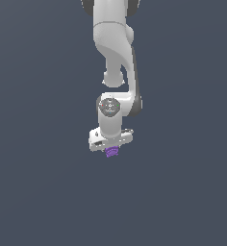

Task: Pick up the object and move it to a goal position.

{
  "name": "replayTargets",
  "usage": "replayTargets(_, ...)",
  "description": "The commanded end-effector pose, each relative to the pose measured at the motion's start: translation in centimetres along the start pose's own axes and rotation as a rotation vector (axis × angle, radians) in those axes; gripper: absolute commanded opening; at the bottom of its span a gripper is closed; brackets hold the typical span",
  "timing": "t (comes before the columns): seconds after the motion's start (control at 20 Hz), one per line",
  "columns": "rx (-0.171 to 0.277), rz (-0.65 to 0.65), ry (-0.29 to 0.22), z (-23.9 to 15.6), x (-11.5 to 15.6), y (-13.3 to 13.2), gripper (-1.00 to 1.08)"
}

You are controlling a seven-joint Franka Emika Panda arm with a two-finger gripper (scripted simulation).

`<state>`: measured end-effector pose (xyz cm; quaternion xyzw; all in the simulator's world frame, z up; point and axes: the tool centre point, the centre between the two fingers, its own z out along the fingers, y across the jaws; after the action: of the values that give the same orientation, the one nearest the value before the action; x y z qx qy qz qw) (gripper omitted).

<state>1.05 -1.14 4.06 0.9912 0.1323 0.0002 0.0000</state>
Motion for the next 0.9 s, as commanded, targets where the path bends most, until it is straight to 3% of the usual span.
replayTargets(0.0, 0.000, 0.001, 0.000, -0.1, 0.0, 0.5, -1.00)
replayTargets(0.35, 0.000, 0.001, 0.000, -1.3, -0.1, 4.8, -1.00)
replayTargets(0.85, 0.000, 0.000, 0.000, -4.1, -0.1, 14.9, -1.00)
